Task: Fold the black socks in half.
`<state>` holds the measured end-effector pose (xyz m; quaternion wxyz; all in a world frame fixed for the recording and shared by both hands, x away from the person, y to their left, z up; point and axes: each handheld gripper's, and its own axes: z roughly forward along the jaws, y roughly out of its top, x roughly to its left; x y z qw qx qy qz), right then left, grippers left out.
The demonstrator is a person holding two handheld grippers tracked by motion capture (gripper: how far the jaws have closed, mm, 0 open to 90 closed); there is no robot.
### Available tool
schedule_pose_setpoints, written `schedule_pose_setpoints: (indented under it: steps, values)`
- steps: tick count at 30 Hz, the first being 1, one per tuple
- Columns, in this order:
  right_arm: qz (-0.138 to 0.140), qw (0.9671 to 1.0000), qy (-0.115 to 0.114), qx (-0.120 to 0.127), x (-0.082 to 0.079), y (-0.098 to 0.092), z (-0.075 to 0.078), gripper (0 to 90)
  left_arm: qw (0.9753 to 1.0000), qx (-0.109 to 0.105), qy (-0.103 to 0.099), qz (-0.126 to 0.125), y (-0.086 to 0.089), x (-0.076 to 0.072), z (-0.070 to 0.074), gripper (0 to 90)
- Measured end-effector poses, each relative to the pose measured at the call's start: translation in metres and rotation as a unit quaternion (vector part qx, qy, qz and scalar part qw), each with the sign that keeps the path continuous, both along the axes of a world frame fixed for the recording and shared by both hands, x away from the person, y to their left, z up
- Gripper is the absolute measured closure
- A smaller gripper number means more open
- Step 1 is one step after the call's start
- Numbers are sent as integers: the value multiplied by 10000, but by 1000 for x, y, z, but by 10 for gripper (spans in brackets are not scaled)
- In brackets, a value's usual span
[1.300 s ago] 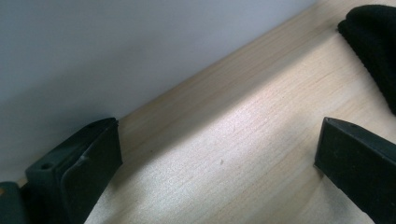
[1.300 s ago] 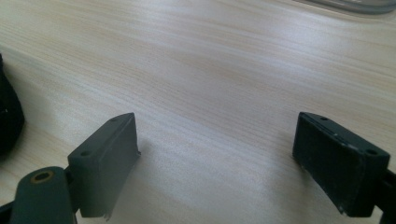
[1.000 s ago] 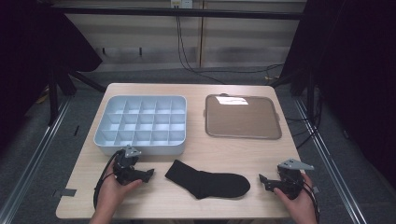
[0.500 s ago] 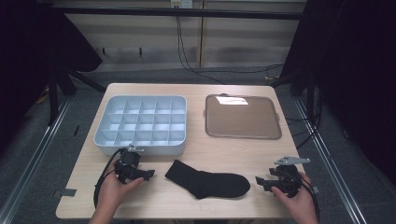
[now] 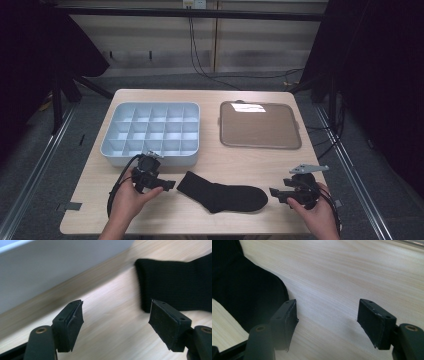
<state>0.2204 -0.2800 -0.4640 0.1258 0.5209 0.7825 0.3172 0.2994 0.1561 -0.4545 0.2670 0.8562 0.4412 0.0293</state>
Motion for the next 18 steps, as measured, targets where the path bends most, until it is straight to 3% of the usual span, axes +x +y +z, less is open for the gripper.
schedule_pose_setpoints:
  steps: [7, 11, 18]
  values:
    - [181, 9998, -31, 7, 1, 10, 5, 347, 9999, -11, -11, -126, -21, 2, 1, 272]
    - [256, 9997, 38, -13, 1, 15, 1, 358, 9996, 136, 132, -230, -34, 4, -6, 272]
    - [311, 9994, 156, -40, 3, 19, -3, 369, 9990, 272, 167, -316, -46, 5, -11, 282]
